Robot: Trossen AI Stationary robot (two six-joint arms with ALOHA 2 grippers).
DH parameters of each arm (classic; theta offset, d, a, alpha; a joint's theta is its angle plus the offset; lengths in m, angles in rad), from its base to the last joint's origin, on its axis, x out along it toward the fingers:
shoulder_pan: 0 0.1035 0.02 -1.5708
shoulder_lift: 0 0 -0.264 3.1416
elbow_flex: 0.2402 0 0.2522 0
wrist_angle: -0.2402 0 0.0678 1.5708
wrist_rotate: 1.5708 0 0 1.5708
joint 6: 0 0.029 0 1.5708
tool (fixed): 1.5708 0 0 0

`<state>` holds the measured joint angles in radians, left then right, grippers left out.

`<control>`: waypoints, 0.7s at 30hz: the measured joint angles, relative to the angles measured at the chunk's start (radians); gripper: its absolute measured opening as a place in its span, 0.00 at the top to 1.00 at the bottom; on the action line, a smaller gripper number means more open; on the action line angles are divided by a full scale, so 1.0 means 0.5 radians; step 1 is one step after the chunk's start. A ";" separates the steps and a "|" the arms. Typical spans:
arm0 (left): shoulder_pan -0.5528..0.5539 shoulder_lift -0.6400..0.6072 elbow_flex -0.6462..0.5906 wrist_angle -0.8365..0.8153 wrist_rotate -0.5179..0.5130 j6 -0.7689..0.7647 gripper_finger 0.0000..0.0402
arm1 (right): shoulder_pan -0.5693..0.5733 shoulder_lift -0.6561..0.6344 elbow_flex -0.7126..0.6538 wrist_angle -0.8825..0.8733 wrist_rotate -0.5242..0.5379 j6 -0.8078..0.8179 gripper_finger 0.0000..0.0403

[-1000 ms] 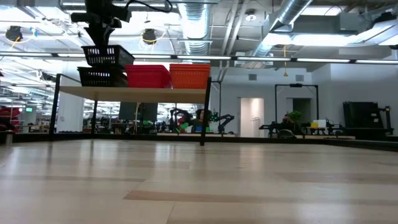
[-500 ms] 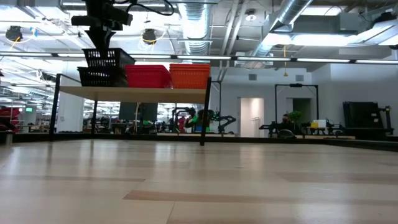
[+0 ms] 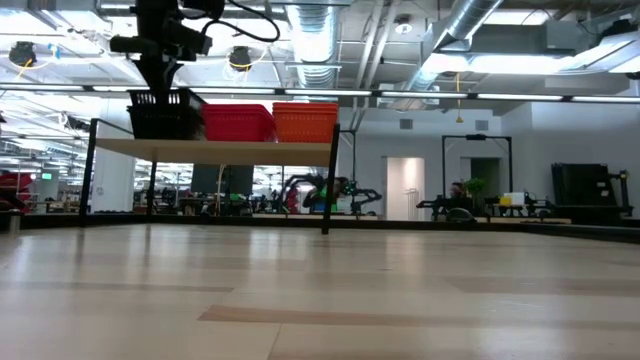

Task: Stack baskets on shelf by color
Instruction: Stack the black bin on top of the other black bins on the shelf

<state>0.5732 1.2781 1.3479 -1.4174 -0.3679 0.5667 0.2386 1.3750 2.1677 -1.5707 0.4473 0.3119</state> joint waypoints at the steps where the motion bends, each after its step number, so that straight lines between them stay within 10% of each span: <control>1: 0.000 0.000 0.000 0.001 0.021 0.001 1.00 | 0.000 0.000 0.000 0.000 0.000 0.001 0.83; 21: 0.146 -0.002 -0.020 0.060 0.202 0.127 1.00 | 0.000 0.000 0.000 0.000 0.000 0.003 0.83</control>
<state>0.6460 1.2774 1.3380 -1.3872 -0.2669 0.6302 0.2386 1.3750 2.1677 -1.5707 0.4473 0.3134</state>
